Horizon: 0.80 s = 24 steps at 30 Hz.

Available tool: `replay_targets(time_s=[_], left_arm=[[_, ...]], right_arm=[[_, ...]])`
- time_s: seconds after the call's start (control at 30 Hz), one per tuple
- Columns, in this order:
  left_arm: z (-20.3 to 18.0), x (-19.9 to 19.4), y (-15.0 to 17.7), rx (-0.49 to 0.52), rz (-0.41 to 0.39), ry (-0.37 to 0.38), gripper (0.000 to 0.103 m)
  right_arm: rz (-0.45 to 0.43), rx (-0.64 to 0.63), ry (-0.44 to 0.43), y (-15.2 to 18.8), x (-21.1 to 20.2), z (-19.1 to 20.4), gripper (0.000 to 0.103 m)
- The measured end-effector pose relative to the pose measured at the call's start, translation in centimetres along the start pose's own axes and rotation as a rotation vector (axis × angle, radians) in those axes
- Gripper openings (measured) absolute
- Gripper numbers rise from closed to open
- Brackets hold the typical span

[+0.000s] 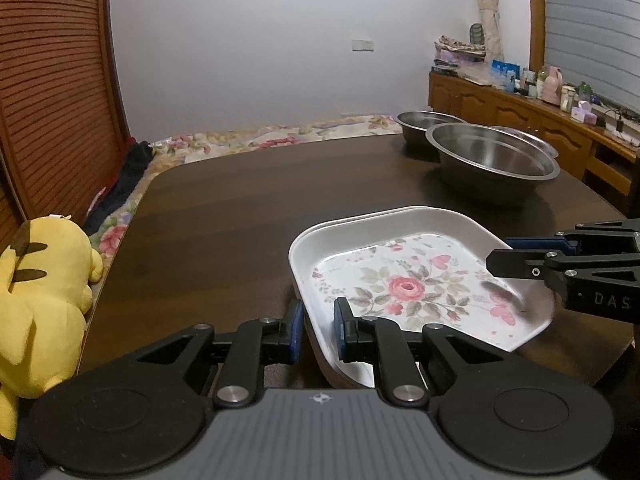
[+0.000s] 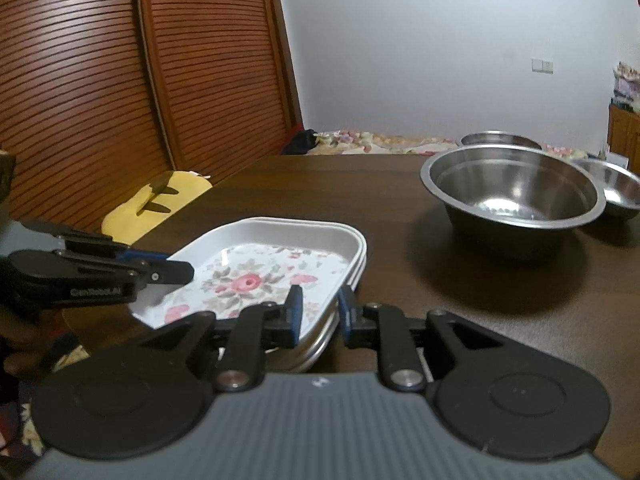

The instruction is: Organize plates and bowls

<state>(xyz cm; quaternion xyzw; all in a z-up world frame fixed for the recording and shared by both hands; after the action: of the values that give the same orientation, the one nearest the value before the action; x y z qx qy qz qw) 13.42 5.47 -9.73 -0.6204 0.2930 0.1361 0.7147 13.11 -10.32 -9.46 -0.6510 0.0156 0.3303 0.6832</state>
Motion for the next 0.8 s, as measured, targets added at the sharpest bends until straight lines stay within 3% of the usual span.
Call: replay_targets(time_s=[0.13, 0.43, 0.8], left_arm=[[0.0, 0.3, -0.2, -0.002, 0.002, -0.005, 0.019], [-0.5, -0.3, -1.3, 0.009, -0.032, 0.006, 0.043], [-4.0, 2.0, -6.8, 0.043, -0.088, 0.073, 0.051]], right_arm=[[-0.013, -0.01, 0.004, -0.2, 0.5, -0.2, 0.021], [-0.035, 0.04, -0.013, -0.7, 0.1, -1.1, 0.021], [-0.112, 0.035, 0.105, -3.6, -3.1, -6.9, 0.022]])
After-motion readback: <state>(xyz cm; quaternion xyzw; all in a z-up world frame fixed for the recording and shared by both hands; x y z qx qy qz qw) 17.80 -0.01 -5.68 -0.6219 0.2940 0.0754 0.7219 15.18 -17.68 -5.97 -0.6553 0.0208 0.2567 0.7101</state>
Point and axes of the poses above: each gripper's, at about its wrist camera, not at the fingertips, and x roughly the way its jaws point, z to its left, y to its underside, the point moved 7 cm from there along x, roughly the way its jaws point
